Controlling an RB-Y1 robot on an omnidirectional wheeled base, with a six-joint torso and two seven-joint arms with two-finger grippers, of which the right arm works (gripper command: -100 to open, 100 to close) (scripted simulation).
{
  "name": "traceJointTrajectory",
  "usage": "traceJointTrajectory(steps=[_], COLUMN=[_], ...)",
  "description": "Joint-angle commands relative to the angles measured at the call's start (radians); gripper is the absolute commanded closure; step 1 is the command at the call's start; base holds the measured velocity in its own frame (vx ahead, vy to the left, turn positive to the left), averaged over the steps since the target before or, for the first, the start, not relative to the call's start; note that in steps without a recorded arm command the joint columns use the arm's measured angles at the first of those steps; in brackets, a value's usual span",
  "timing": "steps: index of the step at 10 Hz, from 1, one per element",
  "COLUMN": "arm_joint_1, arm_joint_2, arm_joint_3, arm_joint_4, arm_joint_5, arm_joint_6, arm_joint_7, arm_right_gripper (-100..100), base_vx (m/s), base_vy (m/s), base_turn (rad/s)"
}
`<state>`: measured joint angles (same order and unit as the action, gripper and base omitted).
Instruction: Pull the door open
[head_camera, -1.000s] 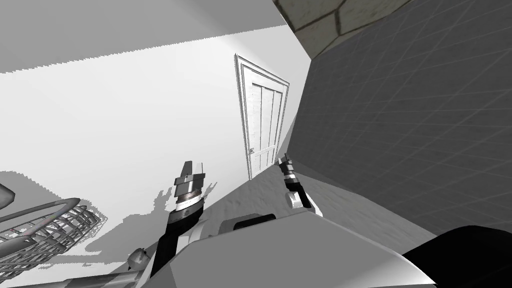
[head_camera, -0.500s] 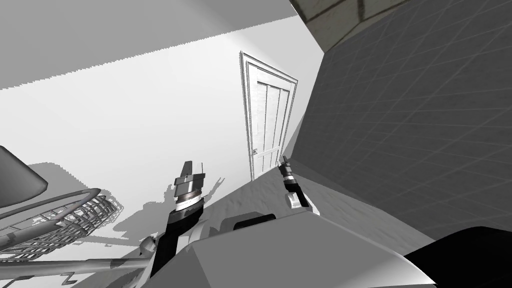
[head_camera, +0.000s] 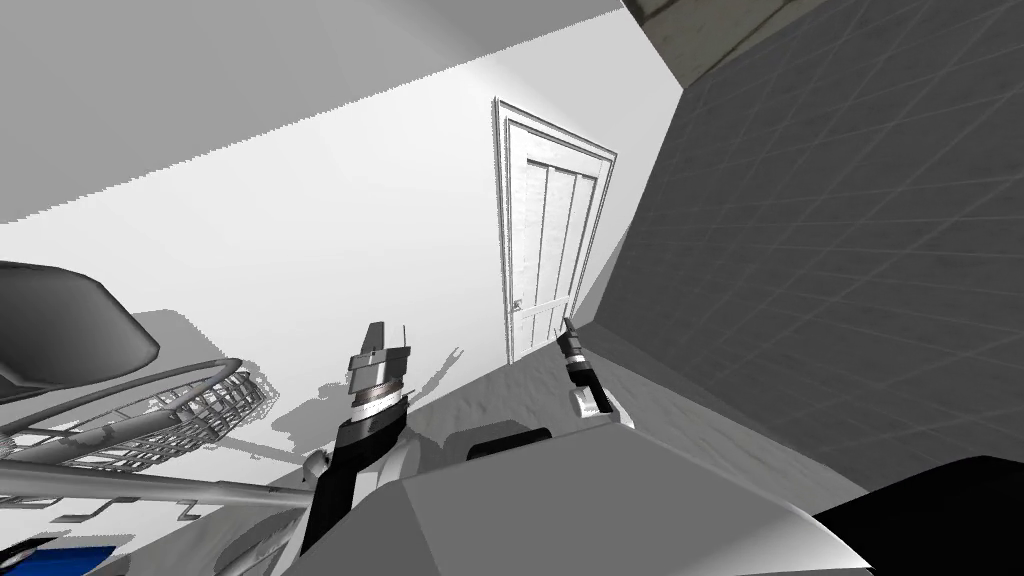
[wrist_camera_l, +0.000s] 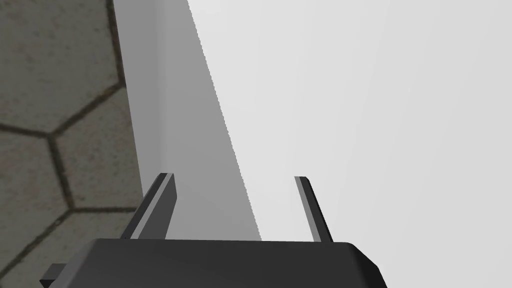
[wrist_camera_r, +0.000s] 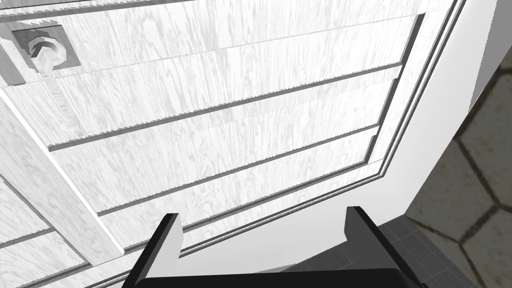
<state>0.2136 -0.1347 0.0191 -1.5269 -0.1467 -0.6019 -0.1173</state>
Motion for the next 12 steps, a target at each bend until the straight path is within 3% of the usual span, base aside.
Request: traceJointTrajectory(steps=[1,6,12], arm_joint_1=[-0.014,-0.05,-0.108], arm_joint_2=[-0.003,-0.013,-0.03], arm_joint_3=[-0.001,-0.006,-0.015], arm_joint_4=[0.049,0.166,0.343], arm_joint_5=[-0.002,-0.007,-0.016], arm_joint_6=[-0.007,-0.036,-0.082], arm_joint_7=[0.006,0.012,0.02], arm_right_gripper=[-100,-100,-100], base_vx=[0.083,0.057,0.052], base_vy=[-0.061,-0.052,-0.047], base_turn=[0.211,0.131,0.155])
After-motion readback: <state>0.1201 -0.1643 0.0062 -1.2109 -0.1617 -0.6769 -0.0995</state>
